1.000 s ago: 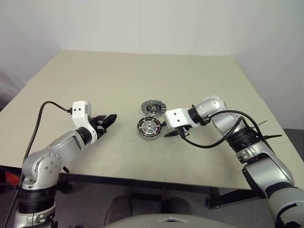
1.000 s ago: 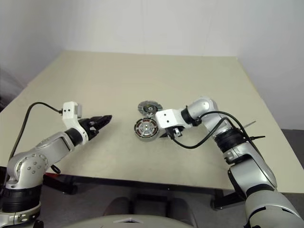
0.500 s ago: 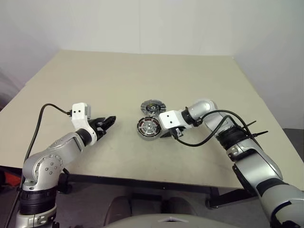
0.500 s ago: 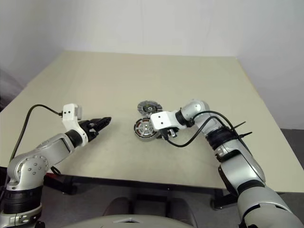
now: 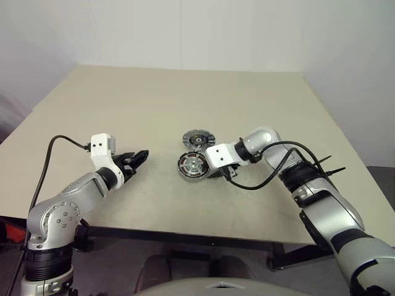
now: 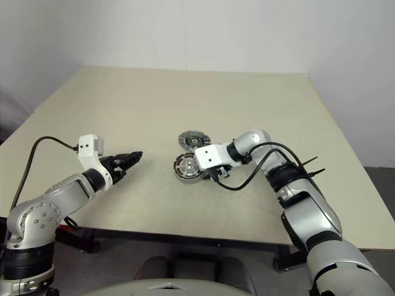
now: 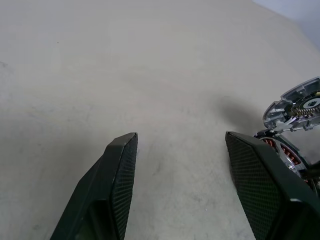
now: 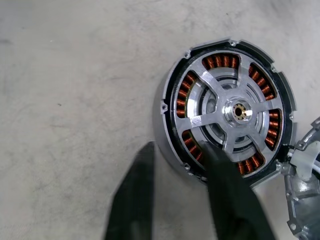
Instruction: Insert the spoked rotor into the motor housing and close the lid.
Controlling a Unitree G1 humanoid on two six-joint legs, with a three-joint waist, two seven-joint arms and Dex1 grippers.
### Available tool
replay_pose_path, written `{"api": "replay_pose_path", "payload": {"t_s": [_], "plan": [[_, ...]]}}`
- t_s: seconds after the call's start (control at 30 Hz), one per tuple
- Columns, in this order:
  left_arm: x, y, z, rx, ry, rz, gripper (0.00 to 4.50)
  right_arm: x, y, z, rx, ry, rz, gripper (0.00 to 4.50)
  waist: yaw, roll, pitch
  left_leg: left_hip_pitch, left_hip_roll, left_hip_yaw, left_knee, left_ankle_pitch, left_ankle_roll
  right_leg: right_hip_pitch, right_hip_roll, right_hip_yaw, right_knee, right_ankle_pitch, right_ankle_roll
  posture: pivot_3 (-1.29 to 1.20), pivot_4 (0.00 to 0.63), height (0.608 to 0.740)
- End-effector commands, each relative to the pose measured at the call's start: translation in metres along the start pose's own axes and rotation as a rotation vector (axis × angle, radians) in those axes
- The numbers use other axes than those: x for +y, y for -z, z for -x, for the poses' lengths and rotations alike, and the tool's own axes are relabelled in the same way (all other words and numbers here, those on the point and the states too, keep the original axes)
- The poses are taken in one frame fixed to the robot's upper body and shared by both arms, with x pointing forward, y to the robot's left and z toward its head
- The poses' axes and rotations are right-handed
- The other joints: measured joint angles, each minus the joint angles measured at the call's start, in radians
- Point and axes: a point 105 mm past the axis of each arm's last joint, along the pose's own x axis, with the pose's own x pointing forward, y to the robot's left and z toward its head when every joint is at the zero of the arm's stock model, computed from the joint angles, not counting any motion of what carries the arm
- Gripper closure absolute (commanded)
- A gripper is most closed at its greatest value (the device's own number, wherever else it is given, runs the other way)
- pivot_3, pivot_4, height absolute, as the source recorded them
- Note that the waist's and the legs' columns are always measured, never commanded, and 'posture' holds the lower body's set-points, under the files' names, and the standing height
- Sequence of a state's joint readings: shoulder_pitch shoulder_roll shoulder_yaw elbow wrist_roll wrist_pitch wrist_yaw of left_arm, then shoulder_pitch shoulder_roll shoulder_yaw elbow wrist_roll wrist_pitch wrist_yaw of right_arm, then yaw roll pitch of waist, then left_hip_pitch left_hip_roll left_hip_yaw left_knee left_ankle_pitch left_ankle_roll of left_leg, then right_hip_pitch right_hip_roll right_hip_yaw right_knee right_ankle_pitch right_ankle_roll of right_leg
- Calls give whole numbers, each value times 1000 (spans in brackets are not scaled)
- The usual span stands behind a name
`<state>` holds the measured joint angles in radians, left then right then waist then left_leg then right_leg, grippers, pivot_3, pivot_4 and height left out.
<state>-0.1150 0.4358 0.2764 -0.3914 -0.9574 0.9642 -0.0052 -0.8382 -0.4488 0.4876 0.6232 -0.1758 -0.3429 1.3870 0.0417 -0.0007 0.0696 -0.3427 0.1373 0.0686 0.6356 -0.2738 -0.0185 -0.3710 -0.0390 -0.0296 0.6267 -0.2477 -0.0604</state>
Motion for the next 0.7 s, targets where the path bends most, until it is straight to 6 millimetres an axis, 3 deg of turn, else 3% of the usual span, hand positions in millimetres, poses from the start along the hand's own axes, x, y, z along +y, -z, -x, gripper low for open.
{"api": "replay_pose_path", "payload": {"t_s": [0.03, 0.7], "plan": [[-2, -11, 3, -44, -2, -23, 1482, -4, -7, 3, 10, -4, 68, 3184, 0, 0, 0, 0, 0, 0, 0, 0, 0, 0, 0, 0, 0, 0, 0, 0, 0, 740], [-8, -5, -1, -44, 10, -13, 1482, -14, -17, -6, 141, -127, 288, 3184, -7, 0, 0, 1, 1, 0, 0, 0, 0, 0, 0, 0, 1, 1, -1, 0, 0, 740]]}}
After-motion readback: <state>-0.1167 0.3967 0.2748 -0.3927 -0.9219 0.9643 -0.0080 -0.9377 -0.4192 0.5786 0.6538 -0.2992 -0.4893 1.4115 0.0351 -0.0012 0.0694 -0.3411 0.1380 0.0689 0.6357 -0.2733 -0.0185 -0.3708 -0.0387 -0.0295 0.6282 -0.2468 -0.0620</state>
